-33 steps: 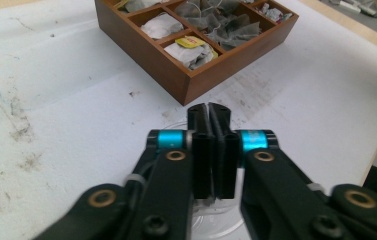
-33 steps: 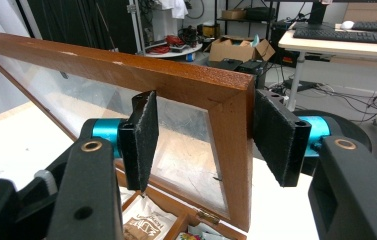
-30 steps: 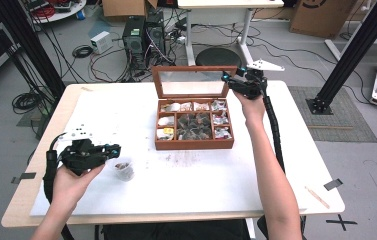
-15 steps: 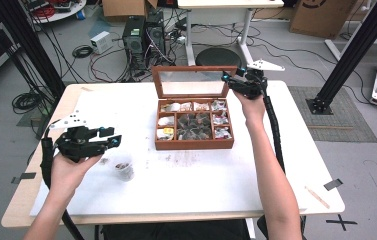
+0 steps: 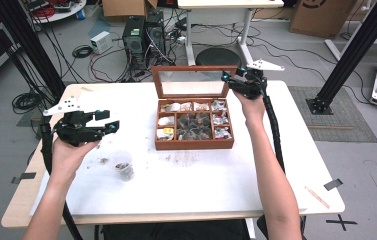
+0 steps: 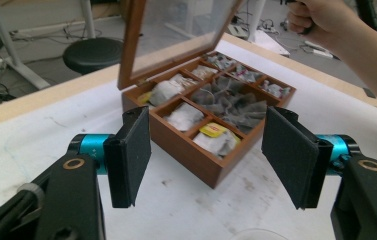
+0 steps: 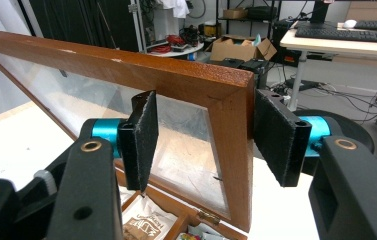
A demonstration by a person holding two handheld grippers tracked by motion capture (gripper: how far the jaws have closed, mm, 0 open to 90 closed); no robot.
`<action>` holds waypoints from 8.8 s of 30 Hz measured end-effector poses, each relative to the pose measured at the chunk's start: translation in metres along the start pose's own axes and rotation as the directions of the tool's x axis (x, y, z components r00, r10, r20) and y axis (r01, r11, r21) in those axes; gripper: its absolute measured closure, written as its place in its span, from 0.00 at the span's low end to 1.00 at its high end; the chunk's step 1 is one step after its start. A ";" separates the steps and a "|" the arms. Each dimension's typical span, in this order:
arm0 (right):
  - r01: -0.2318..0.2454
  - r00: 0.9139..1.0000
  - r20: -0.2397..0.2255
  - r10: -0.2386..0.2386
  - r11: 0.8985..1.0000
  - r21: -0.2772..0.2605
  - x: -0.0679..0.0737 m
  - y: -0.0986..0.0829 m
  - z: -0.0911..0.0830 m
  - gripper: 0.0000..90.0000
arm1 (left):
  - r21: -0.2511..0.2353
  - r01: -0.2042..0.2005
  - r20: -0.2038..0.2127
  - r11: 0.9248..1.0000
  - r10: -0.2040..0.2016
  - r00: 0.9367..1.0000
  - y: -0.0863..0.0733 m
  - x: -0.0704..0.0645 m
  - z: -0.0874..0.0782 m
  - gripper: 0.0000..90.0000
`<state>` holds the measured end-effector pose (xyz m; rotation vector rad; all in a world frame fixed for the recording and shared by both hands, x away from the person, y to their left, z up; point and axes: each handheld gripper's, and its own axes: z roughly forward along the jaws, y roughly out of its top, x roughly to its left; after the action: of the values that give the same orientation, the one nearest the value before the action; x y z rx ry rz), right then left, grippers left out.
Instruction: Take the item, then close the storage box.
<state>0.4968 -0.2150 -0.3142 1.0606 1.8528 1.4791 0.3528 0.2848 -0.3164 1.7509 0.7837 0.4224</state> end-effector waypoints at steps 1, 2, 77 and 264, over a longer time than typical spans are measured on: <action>0.001 1.000 -0.001 -0.001 1.000 0.001 0.000 0.000 0.000 0.51 | -0.012 -0.016 -0.014 1.000 0.015 1.000 0.000 0.002 0.000 0.38; 0.003 1.000 -0.002 -0.003 1.000 0.002 0.000 0.000 0.000 0.51 | -0.022 -0.028 -0.026 0.999 0.027 0.999 0.000 0.005 0.001 0.38; 0.058 0.998 0.023 -0.059 0.996 0.069 0.017 -0.015 -0.029 0.48 | -0.115 -0.021 -0.020 0.993 0.019 1.000 0.008 0.029 0.001 0.35; -0.049 0.990 0.139 0.034 0.993 0.107 0.023 -0.083 -0.132 0.34 | -0.111 -0.022 -0.033 0.994 0.019 0.999 -0.026 -0.013 -0.022 0.35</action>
<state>0.3586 -0.2749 -0.3591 1.2283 1.8434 1.3042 0.3218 0.2959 -0.3322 1.6533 0.7515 0.4997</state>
